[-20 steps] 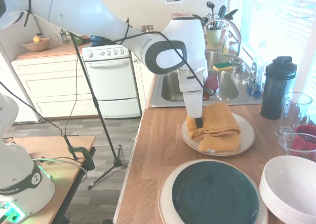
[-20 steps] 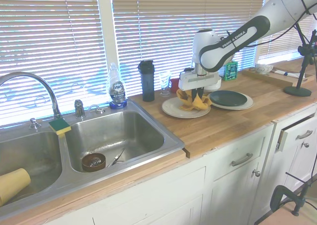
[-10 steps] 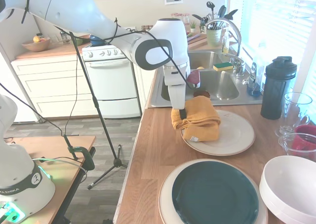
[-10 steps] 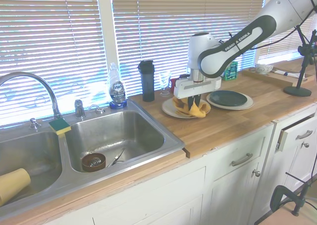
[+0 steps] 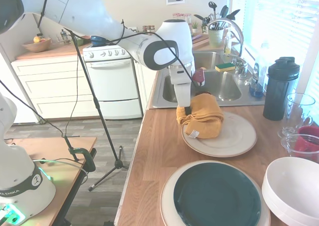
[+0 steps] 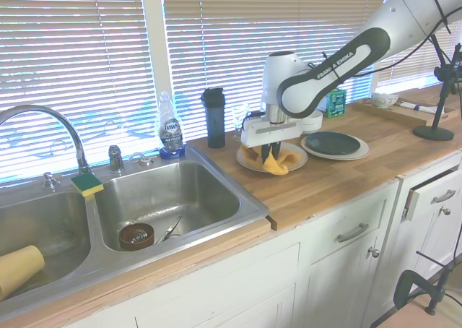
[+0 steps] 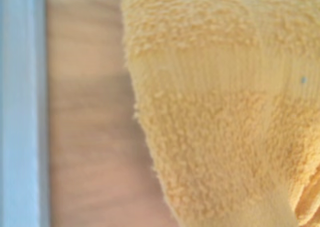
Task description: Wipe the white plate in clockwise motion
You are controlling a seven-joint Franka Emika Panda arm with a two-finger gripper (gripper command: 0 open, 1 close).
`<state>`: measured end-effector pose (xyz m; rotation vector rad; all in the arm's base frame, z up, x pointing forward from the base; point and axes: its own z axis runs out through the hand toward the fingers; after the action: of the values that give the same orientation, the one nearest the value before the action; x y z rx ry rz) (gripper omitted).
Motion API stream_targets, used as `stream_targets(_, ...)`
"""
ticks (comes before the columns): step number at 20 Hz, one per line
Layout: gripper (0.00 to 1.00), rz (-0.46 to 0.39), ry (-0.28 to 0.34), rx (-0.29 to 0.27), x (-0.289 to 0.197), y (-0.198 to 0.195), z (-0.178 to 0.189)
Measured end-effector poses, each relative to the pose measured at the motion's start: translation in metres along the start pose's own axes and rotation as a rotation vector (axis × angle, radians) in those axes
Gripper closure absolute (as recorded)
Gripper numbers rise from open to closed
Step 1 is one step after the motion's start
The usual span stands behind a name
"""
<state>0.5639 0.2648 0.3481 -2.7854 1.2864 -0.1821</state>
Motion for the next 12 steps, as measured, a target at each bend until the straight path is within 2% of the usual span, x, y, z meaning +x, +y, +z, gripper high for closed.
stream_targets(5, 1.0, 0.02, 0.002, 0.018, 0.014, -0.019, 0.004)
stream_targets(12, 1.0, 0.077, 0.026, 0.021, 0.057, -0.033, 0.014)
